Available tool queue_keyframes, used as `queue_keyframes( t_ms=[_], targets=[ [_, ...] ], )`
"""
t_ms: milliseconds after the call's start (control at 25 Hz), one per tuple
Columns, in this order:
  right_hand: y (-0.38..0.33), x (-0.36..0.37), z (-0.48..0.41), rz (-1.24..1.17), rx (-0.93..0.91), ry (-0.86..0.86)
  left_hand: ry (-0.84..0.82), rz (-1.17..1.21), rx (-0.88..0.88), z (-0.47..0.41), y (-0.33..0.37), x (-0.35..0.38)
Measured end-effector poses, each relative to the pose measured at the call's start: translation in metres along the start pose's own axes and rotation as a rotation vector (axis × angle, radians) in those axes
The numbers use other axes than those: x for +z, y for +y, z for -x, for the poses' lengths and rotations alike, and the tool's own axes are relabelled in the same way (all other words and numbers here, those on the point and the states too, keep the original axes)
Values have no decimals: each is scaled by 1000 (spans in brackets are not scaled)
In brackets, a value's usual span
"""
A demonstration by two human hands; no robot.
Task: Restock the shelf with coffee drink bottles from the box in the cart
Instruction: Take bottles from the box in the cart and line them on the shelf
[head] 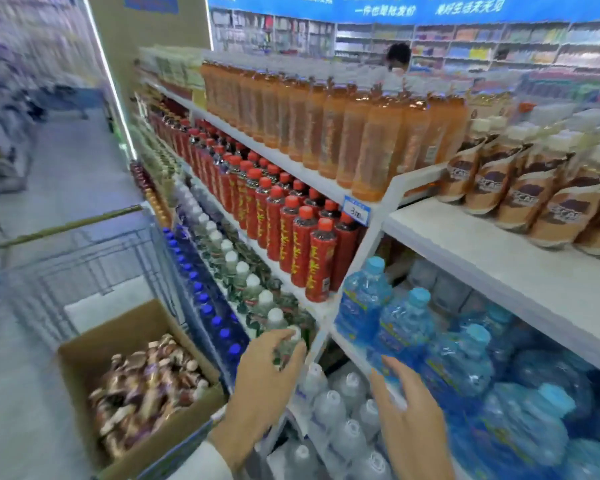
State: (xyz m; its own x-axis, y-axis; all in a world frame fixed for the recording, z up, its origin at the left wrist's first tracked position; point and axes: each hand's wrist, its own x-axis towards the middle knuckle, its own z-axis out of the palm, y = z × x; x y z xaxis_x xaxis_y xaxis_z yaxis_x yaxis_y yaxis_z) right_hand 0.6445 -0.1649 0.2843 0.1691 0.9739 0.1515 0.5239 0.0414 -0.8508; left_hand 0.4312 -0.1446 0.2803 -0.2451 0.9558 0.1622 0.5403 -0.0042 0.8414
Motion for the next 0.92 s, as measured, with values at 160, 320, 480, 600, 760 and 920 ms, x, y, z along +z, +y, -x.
queue_keyframes(
  t_ms=[160, 320, 480, 600, 760, 920],
  targets=[
    [20, 77, 9, 88, 122, -420, 90, -32, -228, 31, -82, -43],
    [23, 154, 10, 109, 247, -624, 59, -42, -422, 44, -155, -79],
    [21, 231, 9, 185, 354, -731, 42, -43, -620, 42, -238, -106],
    [22, 283, 15, 239, 388, -631, -16, -75, -740, 22, -289, -118],
    [-16, 325, 11, 244, 433, -715, -133, -103, -751, -29, -345, -123],
    [-22, 358, 0, 218, 483, -757, -167, -147, -800, -89, -395, -119]
  ],
)
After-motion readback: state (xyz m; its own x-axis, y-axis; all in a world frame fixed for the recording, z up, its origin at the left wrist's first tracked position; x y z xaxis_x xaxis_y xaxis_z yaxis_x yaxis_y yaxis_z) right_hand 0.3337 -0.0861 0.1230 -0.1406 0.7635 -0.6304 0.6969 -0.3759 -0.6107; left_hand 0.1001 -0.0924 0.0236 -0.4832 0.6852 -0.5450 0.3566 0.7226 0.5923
